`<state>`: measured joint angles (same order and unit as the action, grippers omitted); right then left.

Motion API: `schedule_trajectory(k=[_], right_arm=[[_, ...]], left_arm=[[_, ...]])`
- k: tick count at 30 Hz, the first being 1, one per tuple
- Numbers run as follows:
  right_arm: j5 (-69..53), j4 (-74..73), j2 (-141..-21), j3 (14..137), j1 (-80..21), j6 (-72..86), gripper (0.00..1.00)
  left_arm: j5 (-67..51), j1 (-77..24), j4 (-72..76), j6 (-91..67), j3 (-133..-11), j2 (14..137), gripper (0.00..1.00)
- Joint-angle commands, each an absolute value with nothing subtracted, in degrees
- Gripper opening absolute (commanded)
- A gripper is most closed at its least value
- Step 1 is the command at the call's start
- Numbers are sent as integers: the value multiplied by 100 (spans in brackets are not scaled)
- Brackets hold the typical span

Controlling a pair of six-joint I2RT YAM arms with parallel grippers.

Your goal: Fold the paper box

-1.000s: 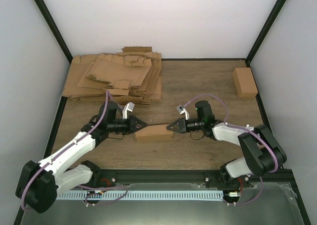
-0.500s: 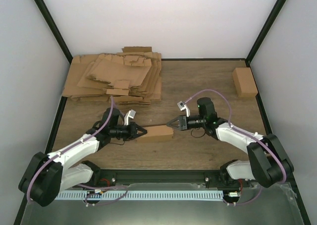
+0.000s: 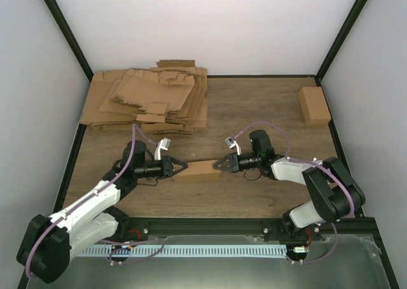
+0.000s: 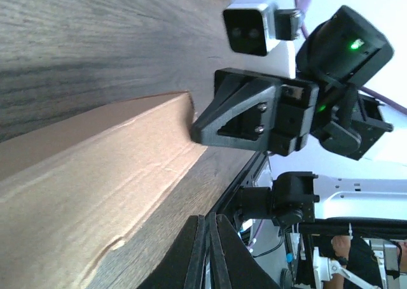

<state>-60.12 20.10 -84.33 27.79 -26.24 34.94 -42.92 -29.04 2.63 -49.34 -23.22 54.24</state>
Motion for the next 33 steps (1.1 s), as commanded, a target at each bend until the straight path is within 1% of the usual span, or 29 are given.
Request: schedule_trajectory(k=[1,5,8,13,16,20,23,26,29,33], right_arm=[[-5889,1502,-8022,3110,-2637,3415,1],[-5965,1276,-7700,3304,-2637,3420,1],[-5925,1393,-7811,3219,-2647,3368,1],[-5949,2078,-8744,2887,-2645,3380,1],[-5922,2218,-8946,2899,-2640,3392,1],[-5896,1839,-8597,3111,-2646,3336,1],[-5893,1471,-8249,3316,-2646,3261,1],[-5965,1381,-8074,3353,-2654,3293,1],[-5959,1391,-8111,3300,-2692,3269,1],[-5930,1707,-8466,3093,-2699,3306,1]], left_arm=[[-4407,-2856,932,-5050,-1840,5475,5],[-4374,-2848,1767,-5165,-1355,5777,4],[-4421,-2850,1995,-5190,-1390,5827,4],[-4421,-2849,1231,-5031,-1978,5513,4],[-4352,-2848,896,-4966,-2176,5279,4],[-4257,-2848,998,-4889,-1951,5408,4],[-4243,-2847,1571,-5001,-1574,5649,4],[-4169,-2848,1762,-4921,-1424,5879,4],[-4197,-2847,1914,-4870,-1336,6073,4],[-4242,-2848,1990,-4818,-1320,6143,4]])
